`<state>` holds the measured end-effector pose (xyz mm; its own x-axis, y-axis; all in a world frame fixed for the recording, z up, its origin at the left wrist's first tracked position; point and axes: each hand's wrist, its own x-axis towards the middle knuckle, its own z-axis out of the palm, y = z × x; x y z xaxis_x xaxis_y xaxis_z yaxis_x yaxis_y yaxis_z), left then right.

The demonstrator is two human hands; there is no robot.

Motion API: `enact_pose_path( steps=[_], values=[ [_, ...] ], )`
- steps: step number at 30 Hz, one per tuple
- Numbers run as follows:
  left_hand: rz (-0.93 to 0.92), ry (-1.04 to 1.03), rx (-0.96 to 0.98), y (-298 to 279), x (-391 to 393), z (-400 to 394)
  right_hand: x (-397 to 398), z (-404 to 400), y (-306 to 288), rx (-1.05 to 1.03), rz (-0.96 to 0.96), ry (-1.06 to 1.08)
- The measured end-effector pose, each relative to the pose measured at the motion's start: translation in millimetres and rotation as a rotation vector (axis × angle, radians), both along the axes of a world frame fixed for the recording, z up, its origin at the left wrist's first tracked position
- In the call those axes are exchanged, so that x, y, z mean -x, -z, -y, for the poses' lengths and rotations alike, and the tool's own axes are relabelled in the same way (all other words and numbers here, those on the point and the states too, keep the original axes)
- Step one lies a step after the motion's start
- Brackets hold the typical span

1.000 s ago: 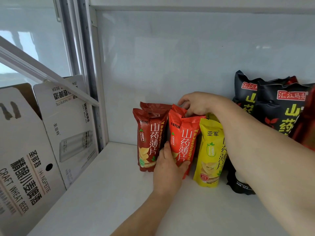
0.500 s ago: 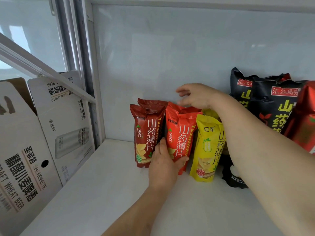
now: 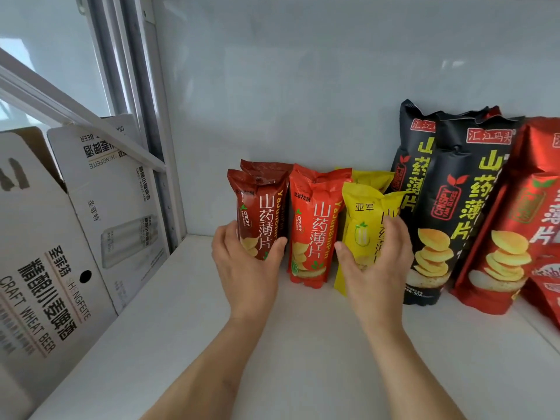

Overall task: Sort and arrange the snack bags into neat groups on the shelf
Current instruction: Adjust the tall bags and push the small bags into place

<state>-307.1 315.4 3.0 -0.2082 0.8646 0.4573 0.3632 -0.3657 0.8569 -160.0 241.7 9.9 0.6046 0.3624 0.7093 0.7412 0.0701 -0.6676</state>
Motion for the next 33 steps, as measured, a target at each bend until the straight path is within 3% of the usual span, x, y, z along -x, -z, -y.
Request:
enact_pose_path(
  steps=[4, 9, 18, 26, 33],
  values=[
    [0.033, 0.107, -0.027, 13, -18, 6, -7, 0, 12, 0.09, -0.096, 0.052],
    [-0.14, 0.374, 0.147, 34, -48, 4, -18, -2, 32, 0.265, -0.27, -0.002],
    [-0.167, 0.407, 0.195, 46, -61, -16, -34, -6, 49, 0.458, -0.35, -0.017],
    [-0.136, 0.361, 0.184, 53, -61, -20, -33, -11, 52, 0.501, -0.287, 0.109],
    [-0.167, 0.349, 0.176, 49, -59, -15, -34, -10, 52, 0.489, -0.309, 0.099]
  ],
)
